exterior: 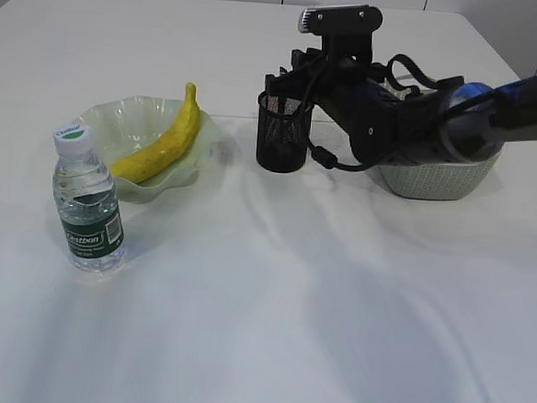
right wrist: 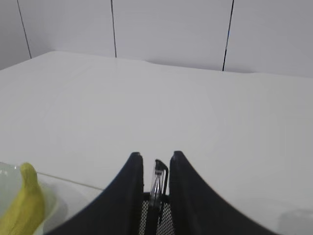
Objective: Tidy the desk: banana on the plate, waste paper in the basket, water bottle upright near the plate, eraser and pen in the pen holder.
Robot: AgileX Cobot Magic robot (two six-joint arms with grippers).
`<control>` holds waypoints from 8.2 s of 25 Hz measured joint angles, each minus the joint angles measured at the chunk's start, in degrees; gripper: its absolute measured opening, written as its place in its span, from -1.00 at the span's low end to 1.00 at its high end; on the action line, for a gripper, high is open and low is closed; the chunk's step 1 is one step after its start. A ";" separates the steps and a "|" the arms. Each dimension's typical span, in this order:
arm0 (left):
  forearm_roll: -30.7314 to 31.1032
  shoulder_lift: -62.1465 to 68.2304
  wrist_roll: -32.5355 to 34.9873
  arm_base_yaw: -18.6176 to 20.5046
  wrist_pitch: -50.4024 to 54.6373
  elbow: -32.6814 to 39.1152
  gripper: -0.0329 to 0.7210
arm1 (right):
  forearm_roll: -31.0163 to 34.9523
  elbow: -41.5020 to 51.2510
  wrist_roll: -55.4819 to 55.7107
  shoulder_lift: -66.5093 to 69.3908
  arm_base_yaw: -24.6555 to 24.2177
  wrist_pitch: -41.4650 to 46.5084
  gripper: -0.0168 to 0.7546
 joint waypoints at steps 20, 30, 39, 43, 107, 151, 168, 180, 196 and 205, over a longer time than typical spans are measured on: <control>0.00 -4.92 0.00 0.00 -8.50 0.00 0.32 | 0.80 0.00 -6.54 -22.84 0.00 13.08 -0.58; 0.00 -9.17 0.00 0.00 -9.40 0.00 0.32 | 0.80 0.00 -6.65 -33.77 0.00 21.67 -0.58; -1.80 -12.50 0.00 0.00 -10.46 0.00 0.32 | 0.70 0.00 -6.75 -42.25 0.00 30.62 -0.73; -4.99 -12.62 0.00 0.00 -9.72 0.00 0.32 | 0.59 0.00 -6.75 -46.61 0.00 35.75 -0.88; 0.43 -43.11 0.46 0.00 16.51 -0.26 -0.02 | -10.19 21.55 0.14 -103.22 0.00 89.70 -0.26; -4.24 -56.13 2.39 0.00 26.64 -0.72 -0.02 | -22.22 32.29 7.18 -125.43 0.00 90.37 -0.26; -4.80 -59.61 10.11 0.00 39.49 -0.73 -0.02 | -22.22 41.55 10.82 -128.87 0.00 93.39 -0.26; -11.94 -62.00 10.49 0.00 37.85 8.79 -0.02 | -21.97 46.10 10.82 -128.87 0.00 91.22 -0.26; -17.82 -62.00 10.53 0.00 31.00 15.56 -0.02 | -19.20 49.84 10.82 -128.87 0.00 89.91 -0.26; -20.80 -62.00 10.53 0.00 27.99 19.90 -0.02 | -17.04 52.79 10.82 -128.87 0.00 89.54 -0.26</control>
